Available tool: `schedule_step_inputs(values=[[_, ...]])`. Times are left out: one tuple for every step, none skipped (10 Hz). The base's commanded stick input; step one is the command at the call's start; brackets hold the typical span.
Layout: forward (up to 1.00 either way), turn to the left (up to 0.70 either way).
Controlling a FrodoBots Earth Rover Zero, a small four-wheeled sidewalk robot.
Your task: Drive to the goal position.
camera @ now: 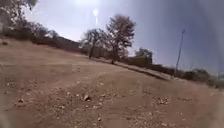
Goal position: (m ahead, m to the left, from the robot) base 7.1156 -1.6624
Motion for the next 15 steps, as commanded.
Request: schedule_step_inputs(values=[[0.50, -0.28], [0.50, -0.50], [0.50, -0.50], [0.50, -0.50], [0.50, -0.50], [0.50, -0.50], [0.50, -0.38], [0.50, -0.16], [0.50, 0.00], [0.50, 0.00], [0.50, 0.00], [0.50, 0.00], [0.50, 0.00], [0.50, -0.20], [0.50, -0.44]])
